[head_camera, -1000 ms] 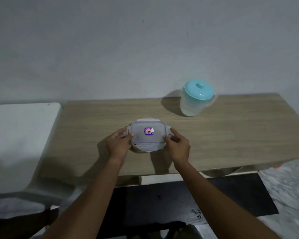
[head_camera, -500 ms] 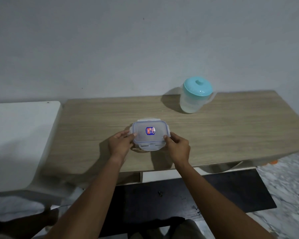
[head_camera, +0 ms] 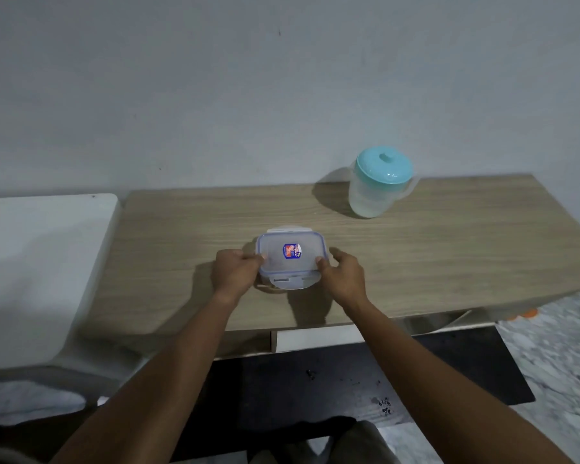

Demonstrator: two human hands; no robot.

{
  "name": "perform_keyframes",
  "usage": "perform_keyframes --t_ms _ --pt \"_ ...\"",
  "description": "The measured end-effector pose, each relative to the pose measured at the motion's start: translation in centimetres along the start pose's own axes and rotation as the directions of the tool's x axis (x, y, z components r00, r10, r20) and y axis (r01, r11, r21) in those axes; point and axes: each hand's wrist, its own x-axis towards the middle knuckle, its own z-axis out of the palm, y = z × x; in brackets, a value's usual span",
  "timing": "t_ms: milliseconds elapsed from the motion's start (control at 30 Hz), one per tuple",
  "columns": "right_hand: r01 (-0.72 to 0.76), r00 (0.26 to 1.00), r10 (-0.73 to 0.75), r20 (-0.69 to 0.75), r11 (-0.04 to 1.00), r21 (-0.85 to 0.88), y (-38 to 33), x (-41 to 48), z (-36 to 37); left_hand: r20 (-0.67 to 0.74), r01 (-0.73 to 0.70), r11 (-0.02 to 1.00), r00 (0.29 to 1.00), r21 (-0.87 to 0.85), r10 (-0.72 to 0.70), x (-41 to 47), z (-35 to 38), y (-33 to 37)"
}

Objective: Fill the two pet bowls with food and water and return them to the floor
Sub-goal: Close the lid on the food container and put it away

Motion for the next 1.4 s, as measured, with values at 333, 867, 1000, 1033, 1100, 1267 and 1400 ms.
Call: perform_keyframes --t_ms 333,867,1000,1033,1100,1267,1400 --pt "0.523 0.789 -0.031 0.613 0.557 -0.645 -6.2 5.5 -0.8 0.571 -0.557 0.579 0.800 0.595 0.183 2.4 -0.3 4.1" --pt "0.579 0.779 -0.128 0.614 0.523 -0.626 -5.1 5.7 -0.4 0.512 -0.616 0.589 0.780 0.523 0.360 1.9 0.0 1.9" --pt "0.480 0.827 -0.222 0.517 0.757 -0.443 -2.3 4.6 -0.8 0.423 -0.574 0.729 0.805 0.373 0.417 0.6 0.0 0.5" --pt "0.427 0.859 -0.236 0.455 0.820 -0.381 -1.3 4.0 -0.8 0.380 -0.552 0.778 0.817 0.300 0.434 0.1 0.0 0.1" --pt "0.323 0.918 -0.240 0.315 0.914 -0.245 0.2 2.4 -1.1 0.301 -0.502 0.861 0.836 0.081 0.460 -0.7 0.0 -0.7" --pt "0.258 0.957 -0.259 0.128 0.966 0.030 2.6 0.3 -1.2 0.155 -0.374 0.920 0.908 -0.121 0.389 -2.1 1.5 -2.2" --pt "0.236 0.960 -0.245 0.132 0.968 0.081 2.6 0.3 -1.0 0.151 -0.346 0.928 0.919 -0.138 0.365 -1.4 2.0 -1.9"
